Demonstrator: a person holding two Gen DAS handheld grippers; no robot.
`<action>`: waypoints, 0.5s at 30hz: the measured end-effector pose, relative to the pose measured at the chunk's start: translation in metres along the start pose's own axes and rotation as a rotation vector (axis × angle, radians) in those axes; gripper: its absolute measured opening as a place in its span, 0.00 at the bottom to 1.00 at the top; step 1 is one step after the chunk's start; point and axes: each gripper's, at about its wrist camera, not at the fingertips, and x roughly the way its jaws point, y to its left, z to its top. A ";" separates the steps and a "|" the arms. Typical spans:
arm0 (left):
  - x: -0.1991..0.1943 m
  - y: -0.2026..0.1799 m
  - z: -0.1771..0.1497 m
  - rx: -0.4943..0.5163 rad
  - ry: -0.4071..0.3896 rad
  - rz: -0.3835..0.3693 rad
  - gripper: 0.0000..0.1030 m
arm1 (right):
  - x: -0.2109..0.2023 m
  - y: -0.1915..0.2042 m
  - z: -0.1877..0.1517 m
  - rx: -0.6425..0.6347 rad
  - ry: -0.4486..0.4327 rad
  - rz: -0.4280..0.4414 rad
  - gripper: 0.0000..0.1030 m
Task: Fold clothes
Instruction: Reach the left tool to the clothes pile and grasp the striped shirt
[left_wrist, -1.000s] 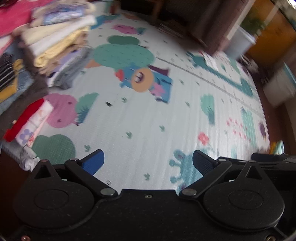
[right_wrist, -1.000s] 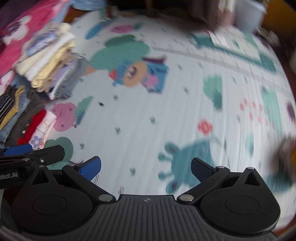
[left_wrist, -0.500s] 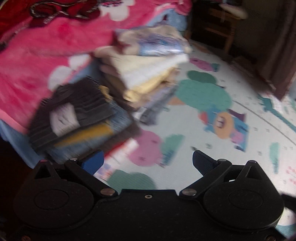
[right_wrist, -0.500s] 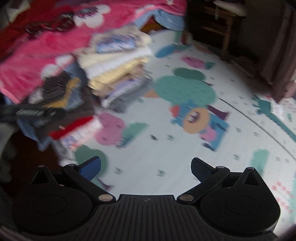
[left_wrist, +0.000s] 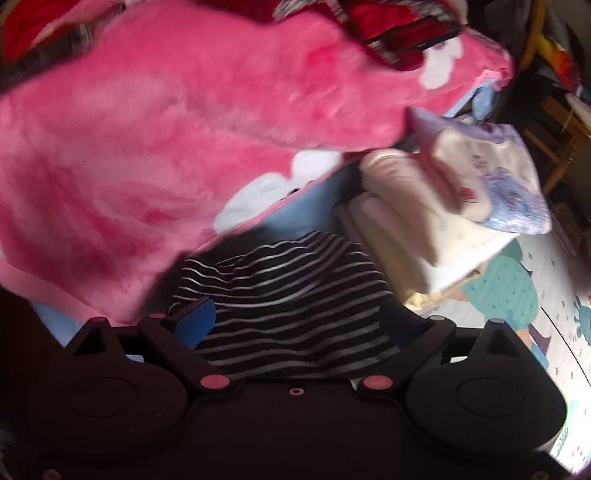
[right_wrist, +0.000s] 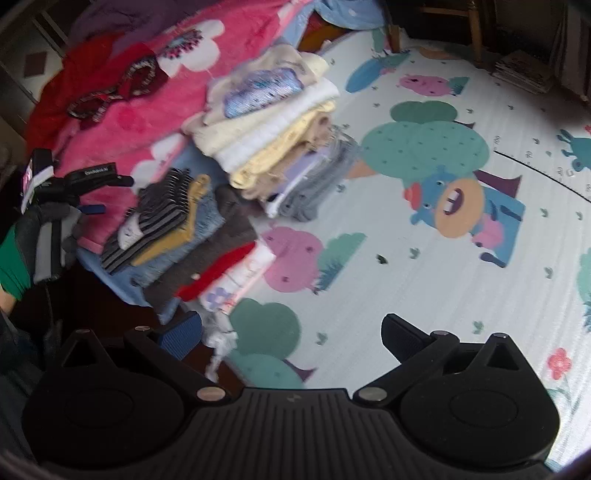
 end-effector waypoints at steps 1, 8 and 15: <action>0.006 0.002 0.001 -0.010 0.007 -0.001 0.85 | 0.001 0.001 0.000 -0.013 -0.001 -0.017 1.00; 0.016 0.000 0.006 -0.030 -0.015 -0.049 0.66 | 0.005 -0.005 -0.009 -0.030 0.014 -0.057 1.00; -0.007 -0.019 0.009 -0.001 -0.106 -0.138 0.00 | 0.001 -0.017 -0.016 -0.022 0.020 -0.084 1.00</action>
